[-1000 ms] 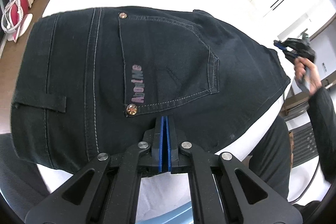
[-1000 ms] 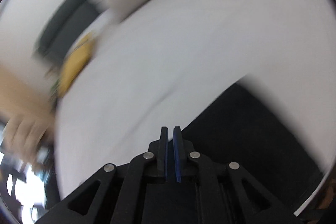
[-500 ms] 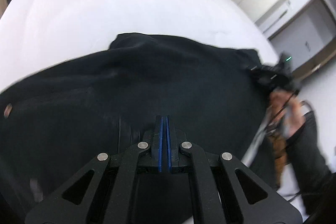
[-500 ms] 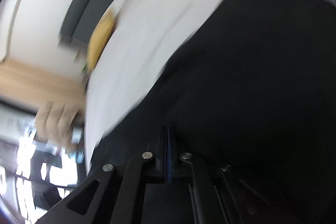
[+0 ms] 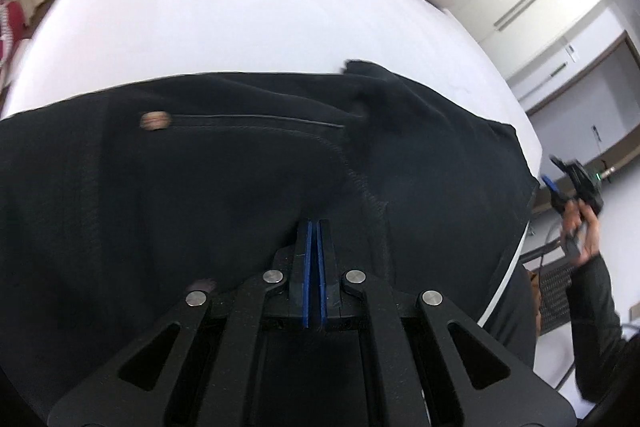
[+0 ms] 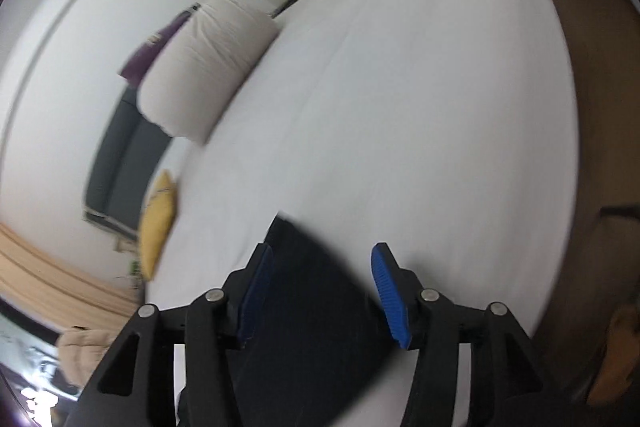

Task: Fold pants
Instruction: 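Grasp the leg hems again with the right tool while the left tool holds the waistband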

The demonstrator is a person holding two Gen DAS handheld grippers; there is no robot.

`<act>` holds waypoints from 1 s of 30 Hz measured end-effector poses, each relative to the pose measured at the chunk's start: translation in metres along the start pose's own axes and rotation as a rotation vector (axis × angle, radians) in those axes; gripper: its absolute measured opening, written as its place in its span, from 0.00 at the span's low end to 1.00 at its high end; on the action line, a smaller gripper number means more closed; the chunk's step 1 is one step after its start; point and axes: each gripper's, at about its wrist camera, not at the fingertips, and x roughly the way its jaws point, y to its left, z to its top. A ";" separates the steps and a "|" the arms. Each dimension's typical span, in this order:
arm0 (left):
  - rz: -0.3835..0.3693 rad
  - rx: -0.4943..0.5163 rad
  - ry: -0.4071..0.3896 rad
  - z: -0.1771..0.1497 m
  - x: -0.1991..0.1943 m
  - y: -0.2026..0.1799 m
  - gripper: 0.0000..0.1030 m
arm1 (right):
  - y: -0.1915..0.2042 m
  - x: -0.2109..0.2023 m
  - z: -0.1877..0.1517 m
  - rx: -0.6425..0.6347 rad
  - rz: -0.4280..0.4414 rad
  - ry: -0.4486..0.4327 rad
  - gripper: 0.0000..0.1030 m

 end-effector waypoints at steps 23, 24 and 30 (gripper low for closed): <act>-0.046 -0.053 0.076 -0.004 0.034 -0.044 0.02 | -0.021 0.028 -0.086 0.432 0.227 0.062 0.44; -0.052 -0.063 0.079 -0.006 0.036 -0.041 0.02 | -0.018 0.030 -0.083 0.424 0.232 0.061 0.45; -0.101 -0.135 0.080 -0.012 0.033 -0.010 0.02 | -0.001 0.048 -0.074 0.402 0.267 0.075 0.45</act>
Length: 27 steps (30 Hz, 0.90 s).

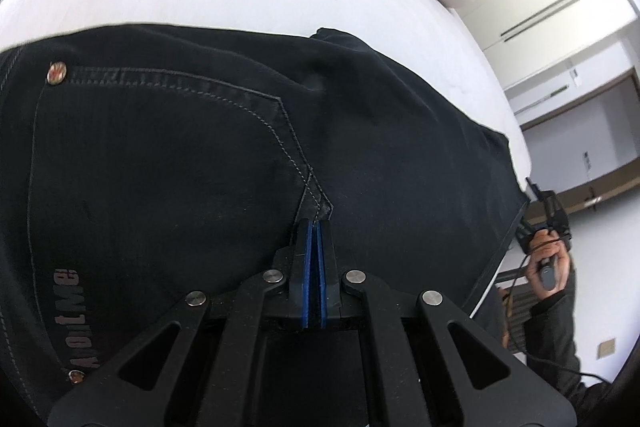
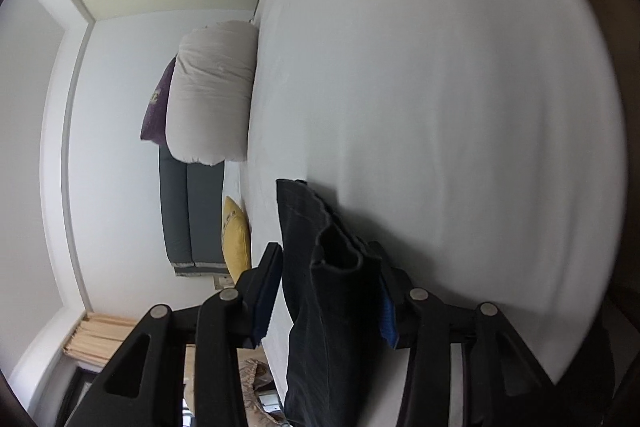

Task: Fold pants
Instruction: 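Grasp the leg hems again with the right tool while the left tool holds the waistband, then bring the right tool with the leg hems over to the left tool at the waistband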

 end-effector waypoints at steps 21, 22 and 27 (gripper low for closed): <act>-0.049 -0.066 -0.016 0.000 -0.015 0.023 0.02 | 0.118 0.036 -0.104 -0.632 -0.256 0.024 0.13; -0.050 -0.076 -0.016 0.000 -0.016 0.023 0.02 | 0.131 0.044 -0.130 -0.730 -0.273 0.054 0.13; -0.111 -0.135 -0.021 -0.001 -0.021 0.029 0.31 | 0.143 0.089 -0.296 -1.299 -0.395 0.249 0.13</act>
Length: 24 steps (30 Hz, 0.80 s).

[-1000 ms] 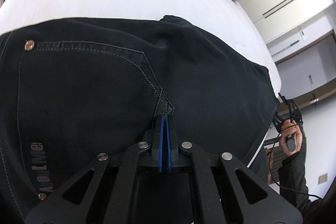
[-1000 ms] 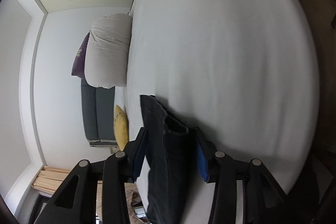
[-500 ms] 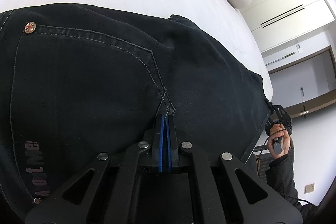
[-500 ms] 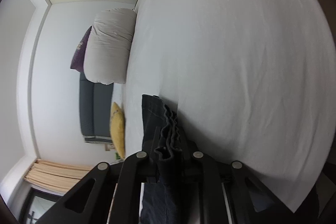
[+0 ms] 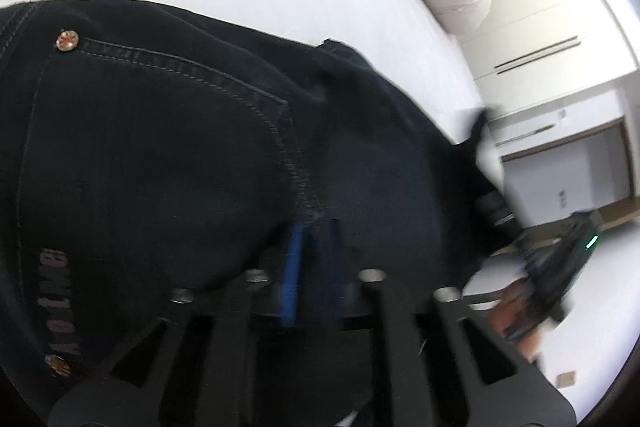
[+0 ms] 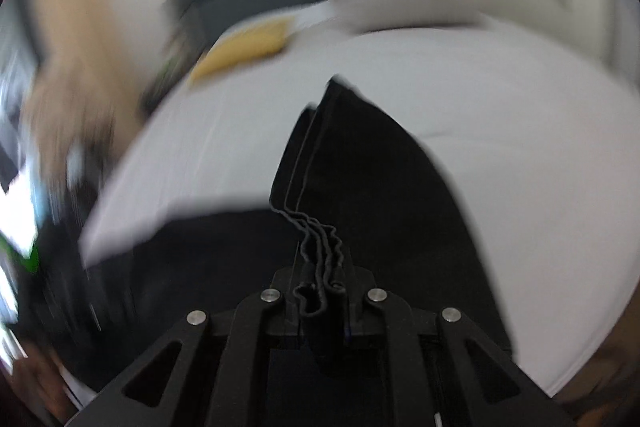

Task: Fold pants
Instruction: 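Bring the right tool with the leg hems over to the left tool at the waistband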

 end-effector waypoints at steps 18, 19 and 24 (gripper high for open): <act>-0.264 -0.136 0.189 0.029 0.037 -0.025 0.93 | 0.117 -0.018 -0.057 -0.464 -0.170 -0.057 0.13; -0.260 -0.123 0.199 0.031 0.039 -0.026 0.93 | 0.125 -0.019 -0.061 -0.480 -0.161 -0.057 0.13; -0.248 -0.079 0.246 0.043 0.045 -0.030 0.82 | 0.159 -0.025 -0.075 -0.537 -0.106 -0.063 0.13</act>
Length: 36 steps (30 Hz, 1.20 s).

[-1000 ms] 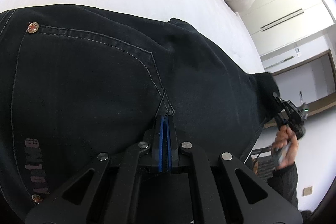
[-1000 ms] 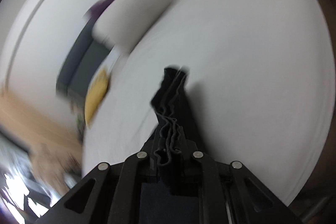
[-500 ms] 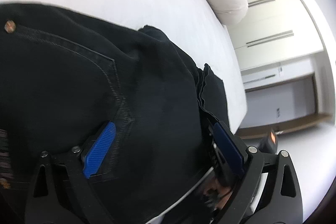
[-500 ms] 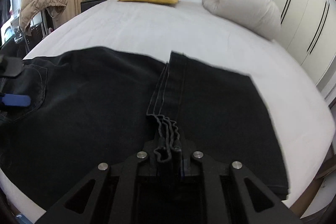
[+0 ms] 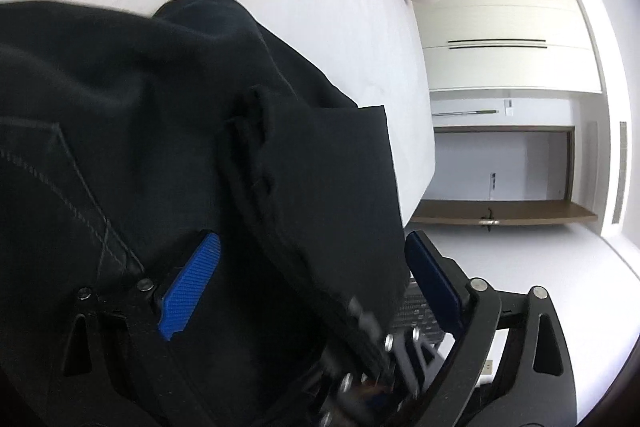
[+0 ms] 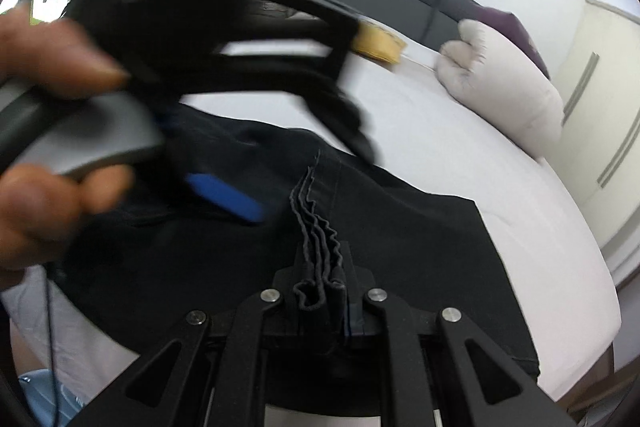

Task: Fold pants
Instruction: 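Bring the right tool with the leg hems over to the left tool at the waistband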

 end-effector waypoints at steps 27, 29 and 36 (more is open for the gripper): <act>0.509 0.211 -0.172 -0.006 -0.057 -0.003 0.13 | 0.018 -0.003 0.010 0.013 0.357 0.102 0.62; 0.545 0.235 -0.210 -0.010 -0.064 -0.012 0.13 | -0.004 -0.015 0.009 0.057 0.441 0.119 0.62; 0.484 0.356 -0.135 -0.037 -0.023 -0.036 0.13 | -0.168 0.021 0.003 0.468 0.707 0.170 0.31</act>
